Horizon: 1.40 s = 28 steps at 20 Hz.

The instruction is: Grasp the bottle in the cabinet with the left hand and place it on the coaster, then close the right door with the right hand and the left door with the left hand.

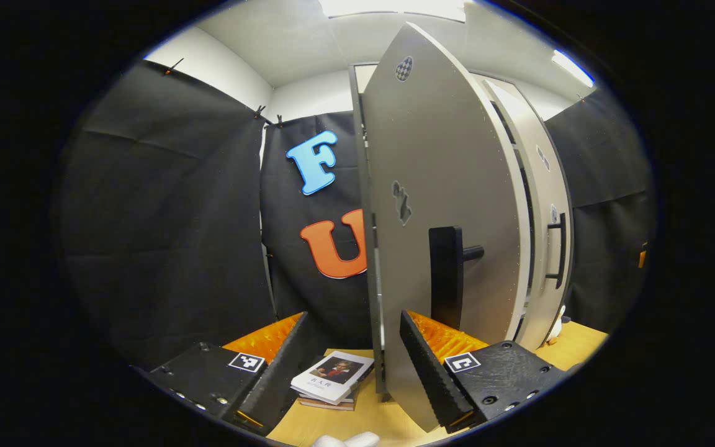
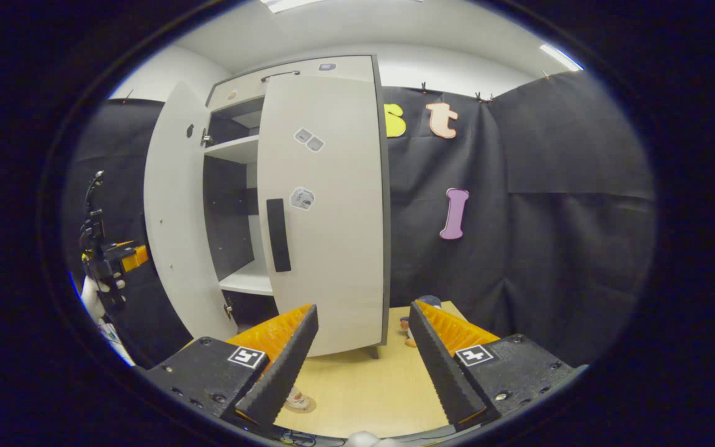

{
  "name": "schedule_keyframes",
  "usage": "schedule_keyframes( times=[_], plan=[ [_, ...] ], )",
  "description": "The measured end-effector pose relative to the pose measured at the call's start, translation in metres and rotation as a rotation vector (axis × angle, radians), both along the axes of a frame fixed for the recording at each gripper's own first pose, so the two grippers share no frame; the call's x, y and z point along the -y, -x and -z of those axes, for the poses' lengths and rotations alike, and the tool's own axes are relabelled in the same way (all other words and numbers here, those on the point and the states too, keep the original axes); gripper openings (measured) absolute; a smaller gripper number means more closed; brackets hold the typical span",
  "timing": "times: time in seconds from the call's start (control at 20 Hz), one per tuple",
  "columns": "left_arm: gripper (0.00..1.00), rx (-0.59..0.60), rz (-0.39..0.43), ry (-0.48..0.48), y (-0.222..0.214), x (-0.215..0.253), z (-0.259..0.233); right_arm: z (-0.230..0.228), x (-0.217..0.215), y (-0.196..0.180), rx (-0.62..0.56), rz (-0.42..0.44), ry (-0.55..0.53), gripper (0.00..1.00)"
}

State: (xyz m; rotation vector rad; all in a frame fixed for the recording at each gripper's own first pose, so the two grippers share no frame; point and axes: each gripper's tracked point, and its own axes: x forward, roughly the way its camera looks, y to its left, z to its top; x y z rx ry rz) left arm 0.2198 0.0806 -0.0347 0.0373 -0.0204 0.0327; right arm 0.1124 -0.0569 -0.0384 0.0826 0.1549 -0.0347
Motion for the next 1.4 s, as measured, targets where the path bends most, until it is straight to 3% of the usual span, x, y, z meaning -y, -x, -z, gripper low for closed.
schedule_keyframes(
  times=[0.05, 0.3, 0.4, 0.45, 0.65, 1.4],
  plan=[
    [0.89, 0.0, 0.006, 0.004, -0.003, 0.01, 0.0, -0.001, 0.006, -0.001, 0.002, 0.002, -0.01, 0.96],
    [0.86, -0.003, 0.027, 0.033, -0.017, 0.055, -0.004, -0.014, 0.025, -0.001, 0.022, 0.007, -0.015, 0.96],
    [0.99, 0.003, 0.022, 0.025, -0.022, 0.069, -0.008, -0.016, 0.028, 0.002, 0.027, 0.007, -0.014, 0.96],
    [0.95, 0.003, 0.013, 0.021, -0.024, 0.071, -0.009, -0.015, 0.029, 0.005, 0.029, 0.007, -0.014, 0.96],
    [0.96, -0.021, 0.005, 0.017, -0.019, 0.074, -0.008, -0.02, 0.029, 0.006, 0.046, 0.004, -0.025, 0.96],
    [0.96, -0.05, 0.056, 0.01, 0.077, 0.11, -0.027, -0.046, -0.004, 0.004, 0.121, -0.04, 0.015, 0.96]
  ],
)
